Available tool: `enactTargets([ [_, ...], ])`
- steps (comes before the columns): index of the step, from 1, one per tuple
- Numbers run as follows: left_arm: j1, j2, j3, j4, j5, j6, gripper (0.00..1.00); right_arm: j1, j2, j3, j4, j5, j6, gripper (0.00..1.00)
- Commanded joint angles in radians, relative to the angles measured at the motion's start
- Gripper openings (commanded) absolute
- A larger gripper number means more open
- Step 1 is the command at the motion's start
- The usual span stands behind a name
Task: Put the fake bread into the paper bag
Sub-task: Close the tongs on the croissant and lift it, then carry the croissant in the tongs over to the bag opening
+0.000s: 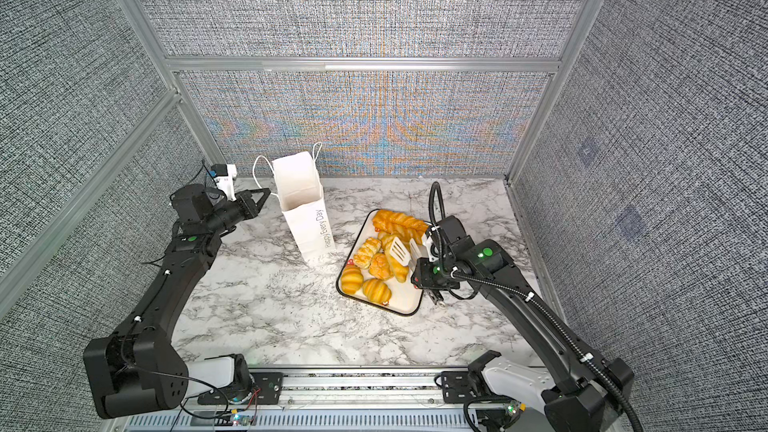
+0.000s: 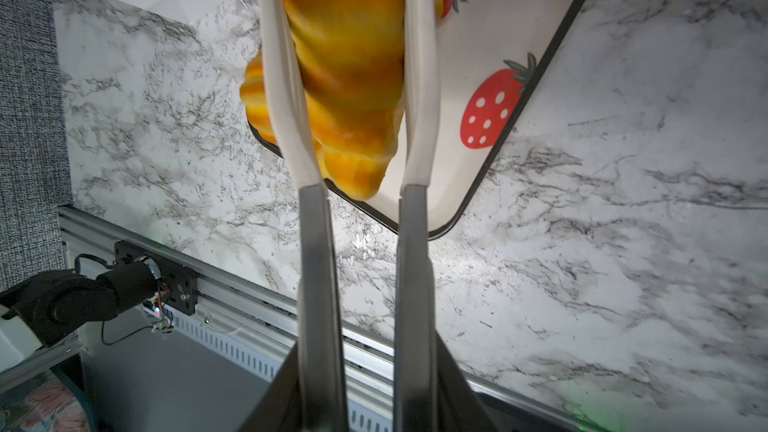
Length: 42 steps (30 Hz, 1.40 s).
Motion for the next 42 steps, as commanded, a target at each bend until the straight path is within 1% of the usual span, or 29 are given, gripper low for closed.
enactTargets([
  [1,0.000,0.005,-0.004,0.022,0.008,0.003,0.00,0.001,0.020,0.042,0.068,0.000,-0.007,0.36],
  [5,0.000,0.001,-0.003,0.023,0.008,0.005,0.00,0.001,0.036,0.102,0.122,0.014,0.002,0.36],
  [11,0.000,0.002,-0.001,0.021,0.009,0.005,0.00,0.001,0.038,0.137,0.264,0.014,0.034,0.36],
  [17,0.000,0.002,-0.001,0.022,0.011,0.003,0.00,0.002,0.103,0.258,0.325,-0.031,0.023,0.36],
  [22,0.000,0.001,-0.003,0.025,0.013,0.002,0.00,0.021,0.194,0.377,0.367,-0.076,0.007,0.36],
  [29,0.001,0.002,-0.003,0.030,0.019,-0.001,0.00,0.082,0.325,0.550,0.373,-0.098,-0.022,0.36],
  [42,0.001,-0.005,-0.004,0.031,0.019,-0.001,0.00,0.189,0.568,0.862,0.329,-0.120,-0.061,0.36],
])
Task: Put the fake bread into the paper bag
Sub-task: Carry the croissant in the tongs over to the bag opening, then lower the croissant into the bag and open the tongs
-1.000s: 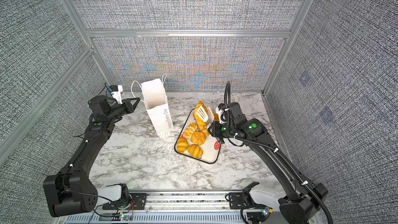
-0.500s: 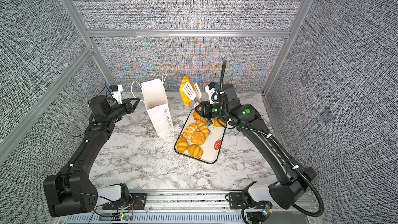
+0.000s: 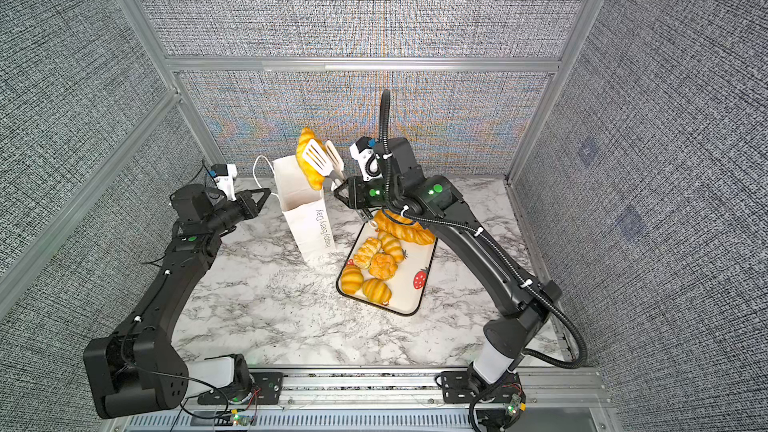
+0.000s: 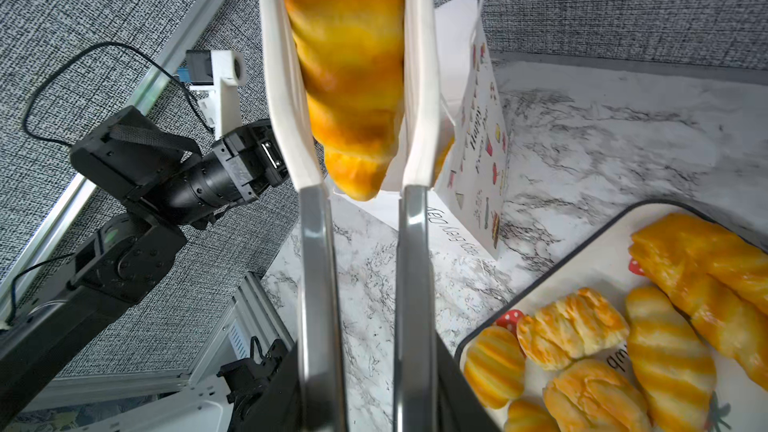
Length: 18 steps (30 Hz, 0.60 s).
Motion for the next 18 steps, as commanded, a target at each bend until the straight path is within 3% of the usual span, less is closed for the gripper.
enactTargets([
  [1,0.000,-0.005,-0.004,0.026,0.012,0.000,0.00,0.014,0.038,0.055,0.016,-0.023,-0.019,0.36],
  [9,0.001,-0.010,-0.004,0.025,0.010,0.002,0.00,0.033,0.156,0.167,-0.001,-0.041,-0.019,0.36],
  [18,0.000,-0.010,-0.004,0.021,0.007,0.003,0.00,0.033,0.211,0.141,0.009,-0.039,-0.009,0.36],
])
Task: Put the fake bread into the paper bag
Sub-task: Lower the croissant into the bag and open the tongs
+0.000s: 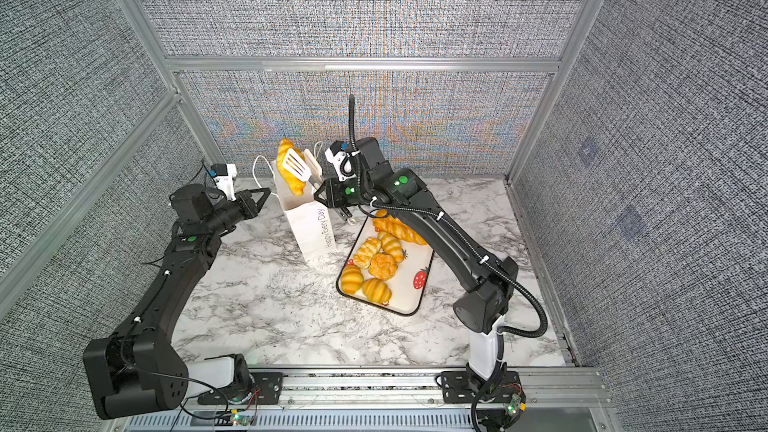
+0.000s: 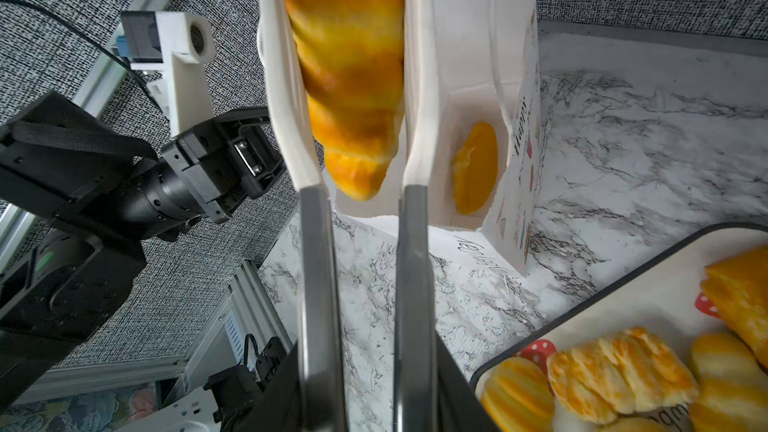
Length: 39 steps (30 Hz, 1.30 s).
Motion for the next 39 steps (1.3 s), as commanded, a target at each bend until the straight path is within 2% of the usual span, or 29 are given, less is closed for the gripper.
enactTargets([
  [1,0.000,-0.006,-0.004,0.020,0.007,0.004,0.00,0.001,0.002,-0.016,0.034,-0.008,0.003,0.36],
  [19,0.001,-0.006,-0.002,0.021,0.005,0.004,0.00,0.004,0.032,-0.076,0.063,-0.035,0.021,0.37],
  [32,0.001,-0.009,-0.003,0.020,0.005,0.004,0.00,0.007,0.035,-0.073,0.058,-0.038,0.018,0.54],
  [39,0.000,-0.010,-0.004,0.020,0.004,0.006,0.00,0.007,0.034,-0.067,0.054,-0.036,0.016,0.56],
])
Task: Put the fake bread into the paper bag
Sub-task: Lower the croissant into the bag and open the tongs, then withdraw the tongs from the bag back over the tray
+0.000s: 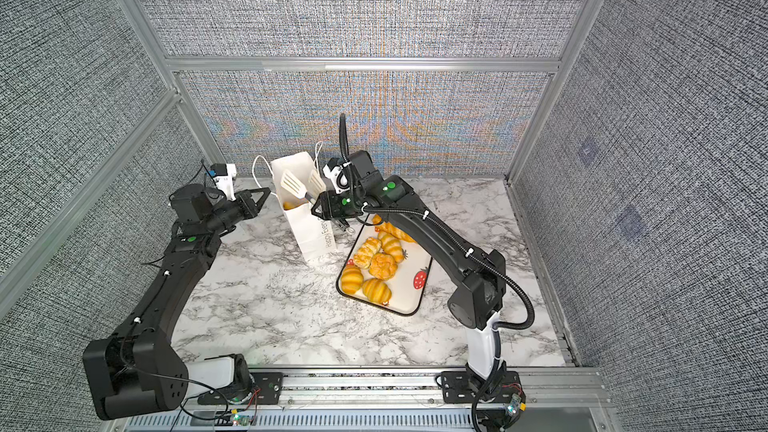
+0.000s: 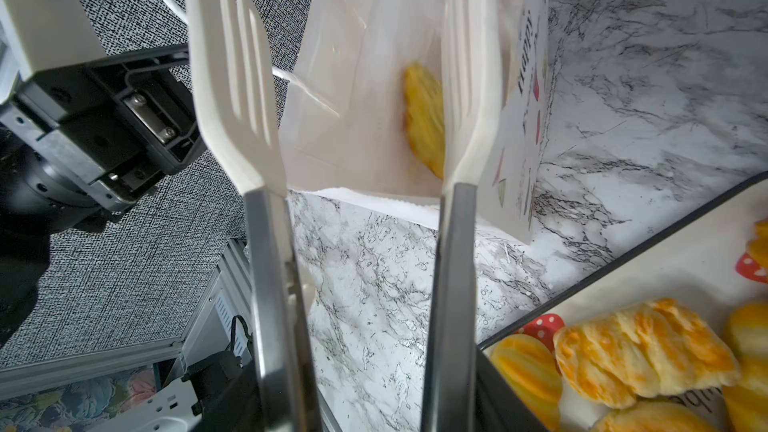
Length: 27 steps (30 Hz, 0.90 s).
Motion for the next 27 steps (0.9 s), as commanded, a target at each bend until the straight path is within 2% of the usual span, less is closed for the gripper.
enactTargets([
  [1,0.001,-0.007,-0.003,0.020,0.004,0.005,0.00,0.002,-0.007,0.013,0.039,-0.010,0.000,0.56],
  [17,0.000,-0.007,-0.005,0.023,0.006,0.003,0.00,-0.005,-0.061,0.079,-0.047,0.049,-0.051,0.56],
  [27,0.000,-0.008,-0.006,0.024,0.004,0.002,0.00,-0.041,-0.166,0.052,-0.083,0.106,-0.080,0.56],
])
